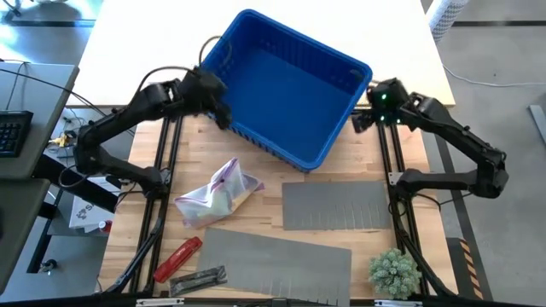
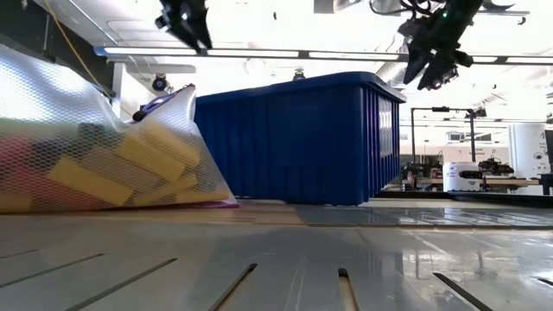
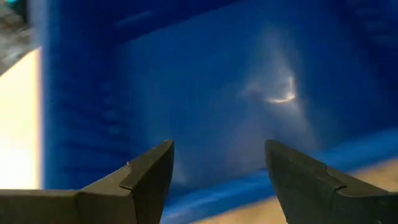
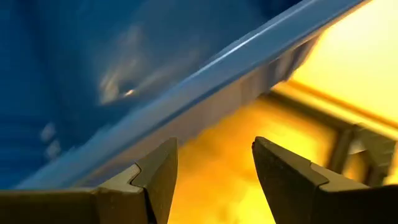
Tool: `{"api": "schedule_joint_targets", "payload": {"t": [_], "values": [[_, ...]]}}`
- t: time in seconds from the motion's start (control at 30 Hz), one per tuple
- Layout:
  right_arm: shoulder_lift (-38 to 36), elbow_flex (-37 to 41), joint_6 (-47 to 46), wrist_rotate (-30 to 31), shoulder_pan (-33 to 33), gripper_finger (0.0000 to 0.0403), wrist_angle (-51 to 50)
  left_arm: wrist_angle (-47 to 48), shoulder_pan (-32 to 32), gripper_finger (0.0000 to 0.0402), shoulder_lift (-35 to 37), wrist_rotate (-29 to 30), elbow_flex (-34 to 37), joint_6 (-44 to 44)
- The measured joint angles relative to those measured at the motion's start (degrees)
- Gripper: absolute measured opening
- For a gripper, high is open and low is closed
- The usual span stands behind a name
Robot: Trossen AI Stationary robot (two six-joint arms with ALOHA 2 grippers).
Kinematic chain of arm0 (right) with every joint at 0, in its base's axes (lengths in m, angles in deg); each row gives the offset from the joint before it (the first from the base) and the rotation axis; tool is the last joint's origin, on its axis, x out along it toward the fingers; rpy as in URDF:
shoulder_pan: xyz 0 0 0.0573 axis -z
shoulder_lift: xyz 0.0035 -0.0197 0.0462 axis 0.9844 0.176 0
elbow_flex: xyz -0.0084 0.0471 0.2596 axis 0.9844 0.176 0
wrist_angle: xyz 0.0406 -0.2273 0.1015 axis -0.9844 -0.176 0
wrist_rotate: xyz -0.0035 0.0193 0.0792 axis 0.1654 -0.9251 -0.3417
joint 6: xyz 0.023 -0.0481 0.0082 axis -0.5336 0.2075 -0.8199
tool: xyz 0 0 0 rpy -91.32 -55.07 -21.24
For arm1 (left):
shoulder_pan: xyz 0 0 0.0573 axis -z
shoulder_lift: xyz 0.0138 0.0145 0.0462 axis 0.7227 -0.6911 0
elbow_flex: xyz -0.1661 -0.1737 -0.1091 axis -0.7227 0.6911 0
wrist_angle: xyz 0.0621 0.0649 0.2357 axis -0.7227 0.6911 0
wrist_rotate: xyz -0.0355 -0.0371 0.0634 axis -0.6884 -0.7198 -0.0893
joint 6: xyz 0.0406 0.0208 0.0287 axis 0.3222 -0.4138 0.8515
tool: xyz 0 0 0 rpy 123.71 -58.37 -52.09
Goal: Sort blocks
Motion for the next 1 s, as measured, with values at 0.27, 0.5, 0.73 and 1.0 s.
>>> {"api": "schedule_joint_targets", "payload": {"t": [0.27, 0.5, 0.73, 1.0], "values": [[2.64, 0.04, -1.32, 0.13, -10.11, 0.0193, -5.27, 0.01, 17.96, 0.0230, 0.70, -7.47, 5.57, 2.99], [9.22, 0.13, 7.49, 5.54, -9.04, 0.0193, 0.40, -8.10, 28.27, 0.0230, 0.47, -9.66, 16.30, -2.51], [12.11, -4.11, 22.33, 19.59, -5.40, 0.0193, 17.99, -24.01, 28.69, 0.0230, -3.41, -8.38, 22.75, -7.89], [11.51, -8.70, 23.43, 20.95, -3.16, 0.0193, 11.92, -35.46, 25.43, 0.0230, -10.70, -5.49, 22.80, -1.60]]}}
